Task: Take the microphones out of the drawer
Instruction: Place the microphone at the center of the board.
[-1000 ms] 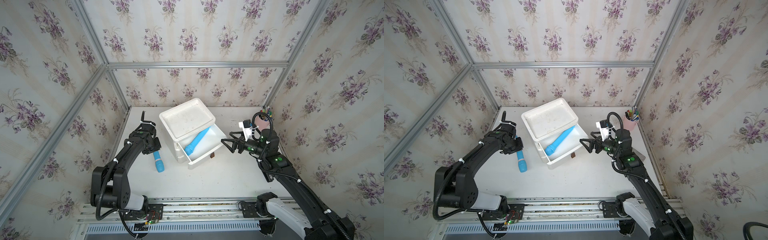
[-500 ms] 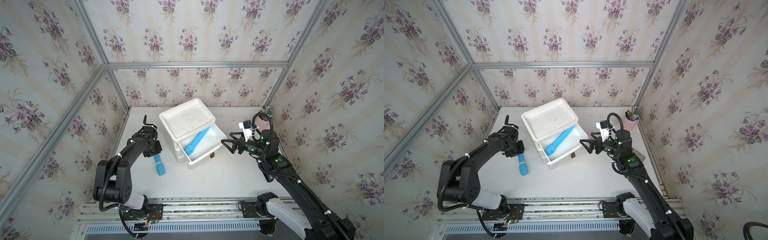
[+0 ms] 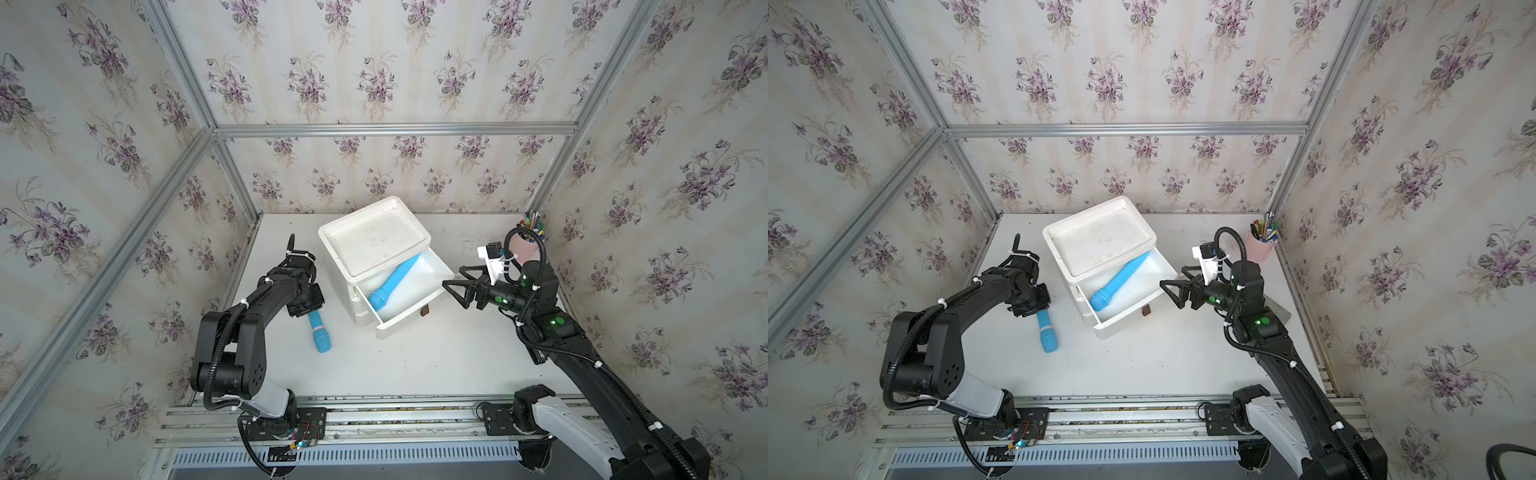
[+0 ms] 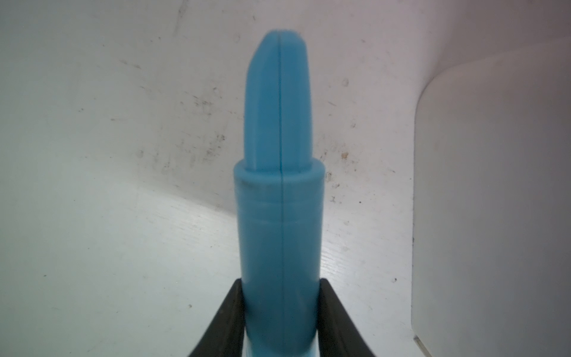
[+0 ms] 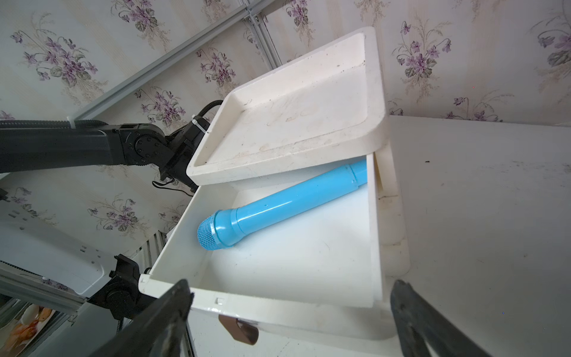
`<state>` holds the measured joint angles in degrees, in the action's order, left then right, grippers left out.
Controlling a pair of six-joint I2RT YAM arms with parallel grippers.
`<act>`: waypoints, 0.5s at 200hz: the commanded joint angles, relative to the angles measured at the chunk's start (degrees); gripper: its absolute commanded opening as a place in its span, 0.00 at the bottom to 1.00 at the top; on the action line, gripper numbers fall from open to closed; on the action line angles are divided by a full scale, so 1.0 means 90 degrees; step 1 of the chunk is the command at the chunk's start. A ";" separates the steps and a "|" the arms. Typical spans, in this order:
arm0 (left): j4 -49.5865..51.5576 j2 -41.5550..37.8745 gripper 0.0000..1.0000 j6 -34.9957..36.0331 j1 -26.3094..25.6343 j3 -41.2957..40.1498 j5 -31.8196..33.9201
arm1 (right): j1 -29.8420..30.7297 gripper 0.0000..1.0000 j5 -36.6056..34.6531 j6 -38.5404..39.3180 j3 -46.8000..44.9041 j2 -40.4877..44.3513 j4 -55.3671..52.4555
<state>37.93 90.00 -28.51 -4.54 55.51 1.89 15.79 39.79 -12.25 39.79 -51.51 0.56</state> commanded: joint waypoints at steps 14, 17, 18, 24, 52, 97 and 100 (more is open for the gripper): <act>-0.0117 0.0087 0.03 -0.0123 0.0005 -0.0034 -0.0053 | 0.0013 0.98 0.0022 -0.0015 0.0045 -0.0019 0.0114; -0.0123 0.0106 0.03 -0.0112 0.0001 -0.0034 -0.0078 | 0.0013 0.98 0.0022 -0.0016 0.0042 -0.0027 0.0114; -0.0123 0.0107 0.03 -0.0113 0.0003 -0.0034 -0.0081 | 0.0018 0.98 0.0022 -0.0016 0.0047 -0.0028 0.0104; -0.0121 0.0134 0.04 -0.0100 0.0006 -0.0032 -0.0117 | 0.0030 0.98 0.0012 0.0001 0.0060 -0.0032 0.0081; -0.0142 0.0184 0.07 -0.0103 0.0005 -0.0061 -0.0122 | 0.0233 0.98 -0.0092 0.0157 0.0143 -0.0082 -0.0081; -0.0201 0.0317 0.09 -0.0134 0.0015 -0.0093 -0.0178 | 0.0461 0.98 -0.0324 0.0267 0.0179 -0.0122 -0.0234; -0.0208 0.0329 0.09 -0.0140 0.0016 -0.0098 -0.0189 | 0.0462 0.99 -0.0329 0.0272 0.0178 -0.0126 -0.0242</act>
<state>36.40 92.42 -28.62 -4.51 54.83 0.78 19.66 38.15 -10.90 41.04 -52.56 -1.43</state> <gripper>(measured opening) 0.359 0.985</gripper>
